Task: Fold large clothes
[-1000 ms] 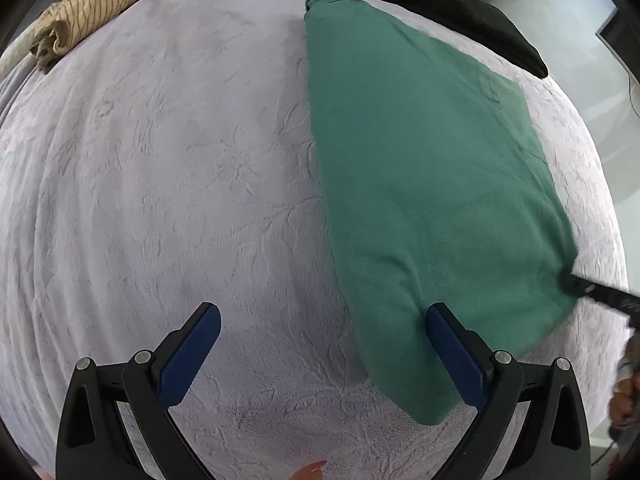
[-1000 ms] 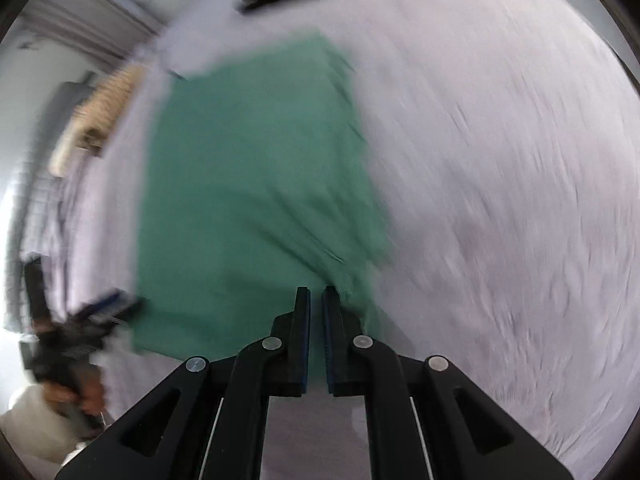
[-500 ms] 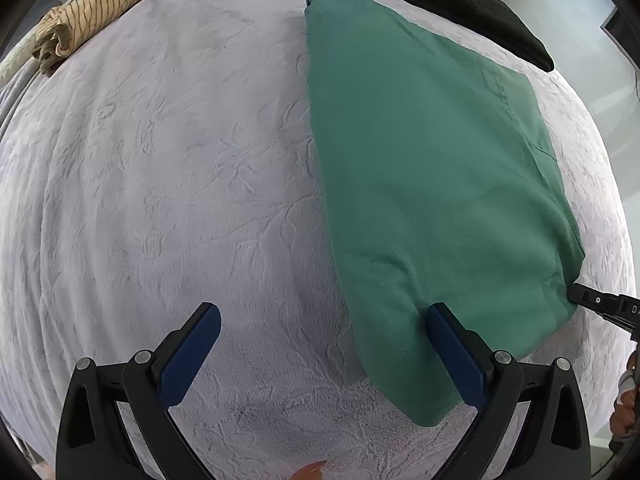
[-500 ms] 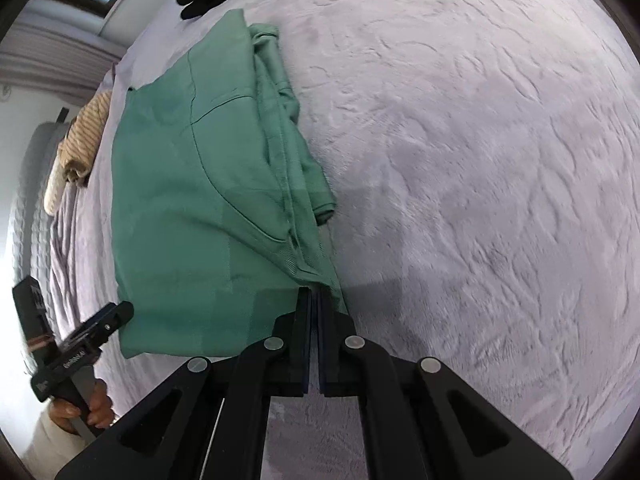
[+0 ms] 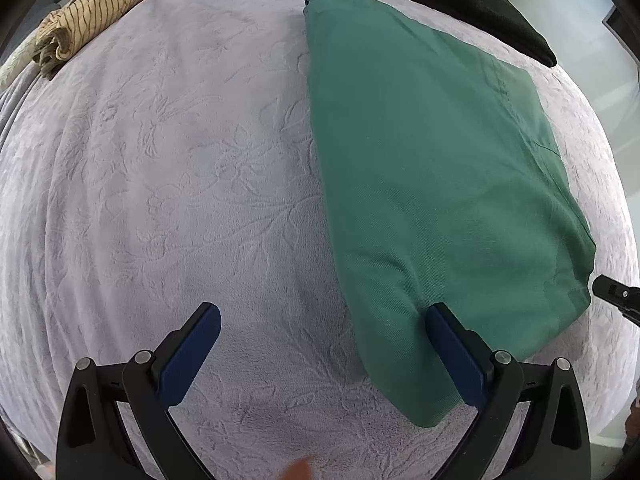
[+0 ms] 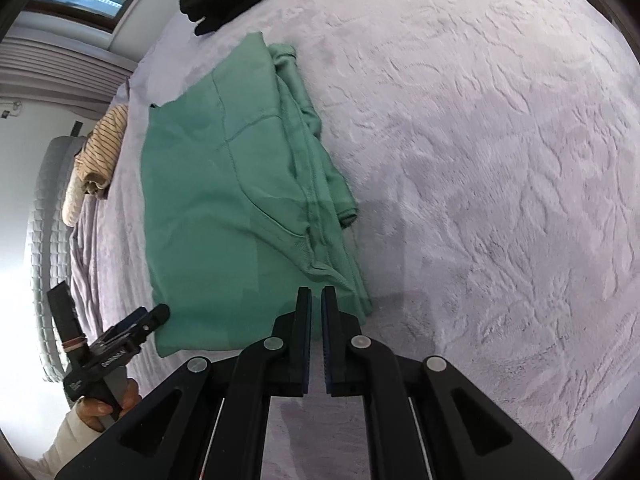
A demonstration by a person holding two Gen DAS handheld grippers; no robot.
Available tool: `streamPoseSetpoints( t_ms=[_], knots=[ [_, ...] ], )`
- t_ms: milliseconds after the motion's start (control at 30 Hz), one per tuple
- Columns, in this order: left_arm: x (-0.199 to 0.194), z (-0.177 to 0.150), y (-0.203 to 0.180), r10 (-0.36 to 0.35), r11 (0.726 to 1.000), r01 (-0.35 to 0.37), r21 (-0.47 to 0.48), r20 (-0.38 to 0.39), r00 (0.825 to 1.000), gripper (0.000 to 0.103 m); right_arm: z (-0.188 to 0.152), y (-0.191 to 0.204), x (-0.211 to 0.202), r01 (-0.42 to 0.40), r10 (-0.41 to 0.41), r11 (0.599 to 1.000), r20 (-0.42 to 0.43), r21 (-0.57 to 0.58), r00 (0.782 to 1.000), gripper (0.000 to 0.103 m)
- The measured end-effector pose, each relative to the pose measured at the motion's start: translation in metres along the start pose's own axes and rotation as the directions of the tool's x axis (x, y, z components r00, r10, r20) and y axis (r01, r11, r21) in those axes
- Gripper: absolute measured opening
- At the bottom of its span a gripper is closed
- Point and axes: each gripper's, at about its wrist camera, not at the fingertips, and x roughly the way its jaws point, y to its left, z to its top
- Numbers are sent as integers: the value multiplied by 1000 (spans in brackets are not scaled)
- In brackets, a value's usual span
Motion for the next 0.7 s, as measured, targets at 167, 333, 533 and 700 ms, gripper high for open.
streamPoseSetpoints(
  t_ms=[167, 333, 533, 700],
  knots=[
    [10, 4, 16, -96, 992, 91, -88, -54, 994, 103, 6, 6, -7, -25, 25, 1000, 21, -19, 999, 6],
    [8, 7, 25, -170, 979, 162, -125, -60, 984, 103, 15, 6, -6, -30, 31, 999, 17, -31, 999, 6],
    [-3, 24, 28, -207, 973, 206, -107, 1, 978, 103, 27, 5, -10, -36, 37, 999, 38, -34, 999, 33],
    [2, 35, 23, -191, 977, 189, -100, -2, 982, 103, 37, 9, -10, -39, 42, 998, 59, -54, 997, 62]
  ],
)
